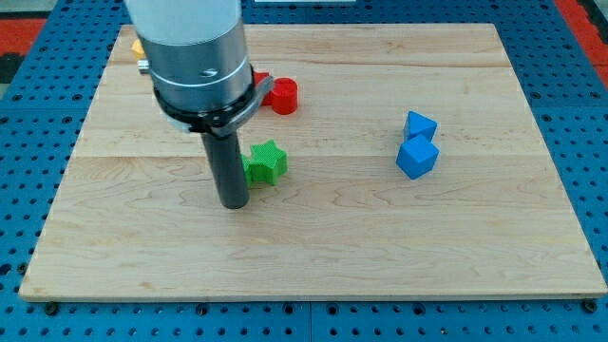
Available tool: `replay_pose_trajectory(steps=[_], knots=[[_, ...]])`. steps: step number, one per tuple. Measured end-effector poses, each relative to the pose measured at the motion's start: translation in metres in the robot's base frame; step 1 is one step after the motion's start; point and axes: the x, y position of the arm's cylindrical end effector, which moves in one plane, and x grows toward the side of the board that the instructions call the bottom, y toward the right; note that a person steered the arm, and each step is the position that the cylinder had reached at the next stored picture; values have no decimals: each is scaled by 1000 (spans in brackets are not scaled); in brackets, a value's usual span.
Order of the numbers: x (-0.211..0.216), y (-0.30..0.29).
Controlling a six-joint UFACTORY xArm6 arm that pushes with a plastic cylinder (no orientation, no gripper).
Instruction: Separate the green blocks
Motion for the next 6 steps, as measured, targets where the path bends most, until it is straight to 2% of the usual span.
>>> replay_pose_trajectory(steps=[2,3,4,5,6], knots=[[-11,13],[-43,10],[-35,9],[-3,-29],[2,-96]])
